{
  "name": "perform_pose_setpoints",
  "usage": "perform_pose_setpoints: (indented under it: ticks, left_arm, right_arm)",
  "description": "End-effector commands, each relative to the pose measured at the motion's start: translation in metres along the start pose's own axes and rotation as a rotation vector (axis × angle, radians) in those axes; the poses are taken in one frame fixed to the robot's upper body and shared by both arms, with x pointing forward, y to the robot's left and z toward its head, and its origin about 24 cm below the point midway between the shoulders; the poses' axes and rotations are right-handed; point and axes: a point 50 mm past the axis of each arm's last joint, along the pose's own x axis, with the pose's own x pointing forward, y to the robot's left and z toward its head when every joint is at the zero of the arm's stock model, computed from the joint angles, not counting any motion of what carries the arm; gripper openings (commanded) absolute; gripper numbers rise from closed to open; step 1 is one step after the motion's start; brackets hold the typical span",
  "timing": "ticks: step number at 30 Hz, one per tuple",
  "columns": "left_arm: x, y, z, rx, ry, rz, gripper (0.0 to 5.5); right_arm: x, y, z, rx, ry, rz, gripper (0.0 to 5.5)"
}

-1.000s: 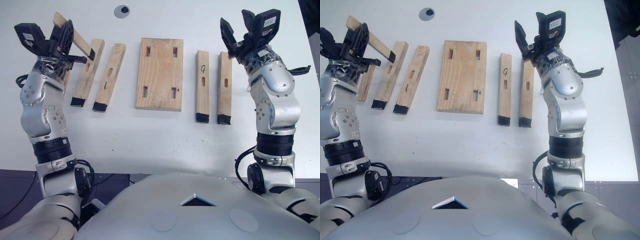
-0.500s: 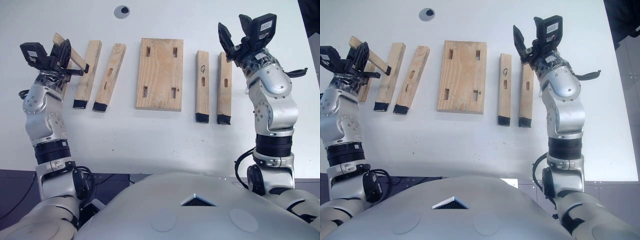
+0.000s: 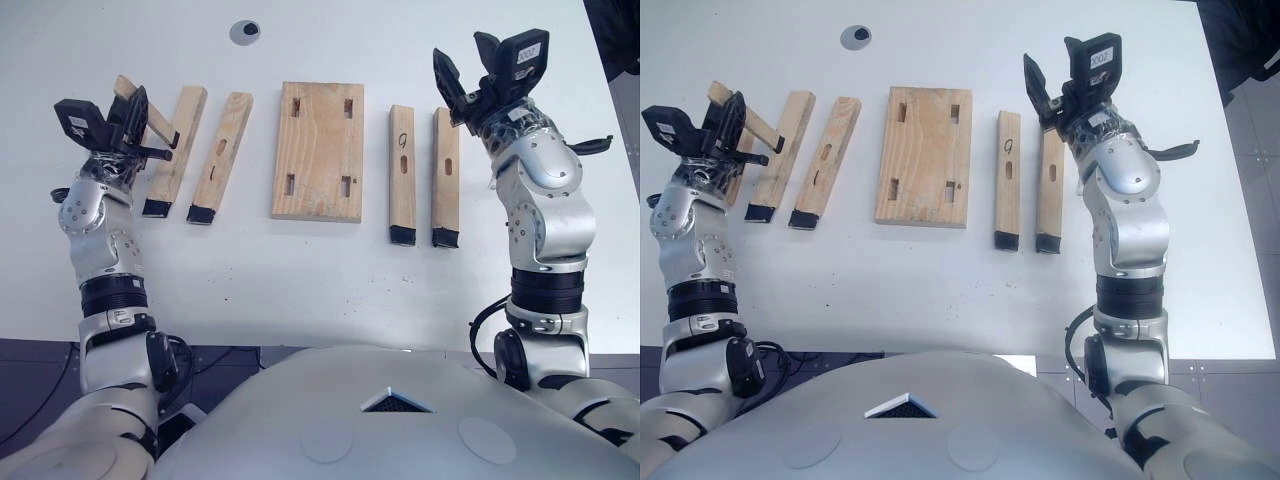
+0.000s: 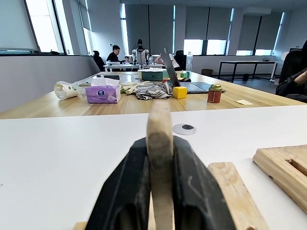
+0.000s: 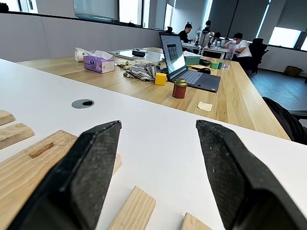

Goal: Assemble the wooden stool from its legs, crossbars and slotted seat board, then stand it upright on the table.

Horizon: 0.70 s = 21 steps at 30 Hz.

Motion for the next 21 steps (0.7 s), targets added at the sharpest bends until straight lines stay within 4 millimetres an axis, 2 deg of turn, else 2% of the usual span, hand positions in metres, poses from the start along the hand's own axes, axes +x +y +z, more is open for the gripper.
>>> perform_pose_setpoints:
  ticks: [1, 8, 15, 16, 21]
  left_arm:
    - [-0.057, -0.014, -0.093, -0.147, 0.443, 0.034, 0.38]
    - [-0.039, -0.012, -0.071, -0.079, 0.378, -0.022, 0.38]
    - [-0.028, -0.008, -0.029, 0.008, 0.282, -0.04, 0.38]
    - [-0.025, -0.008, -0.022, 0.027, 0.262, -0.037, 0.74]
    - [-0.019, -0.004, 0.014, 0.066, 0.192, -0.017, 1.47]
  right_arm:
    - [0.004, 0.001, 0.002, 0.007, 0.009, 0.011, 2.88]
    - [0.004, 0.003, 0.001, 0.012, -0.001, 0.0, 2.88]
    - [0.006, 0.001, 0.001, 0.018, -0.007, -0.016, 2.88]
    - [0.005, 0.0, 0.0, 0.018, -0.005, -0.019, 2.88]
    - [0.002, 0.002, -0.004, 0.015, 0.01, -0.017, 2.88]
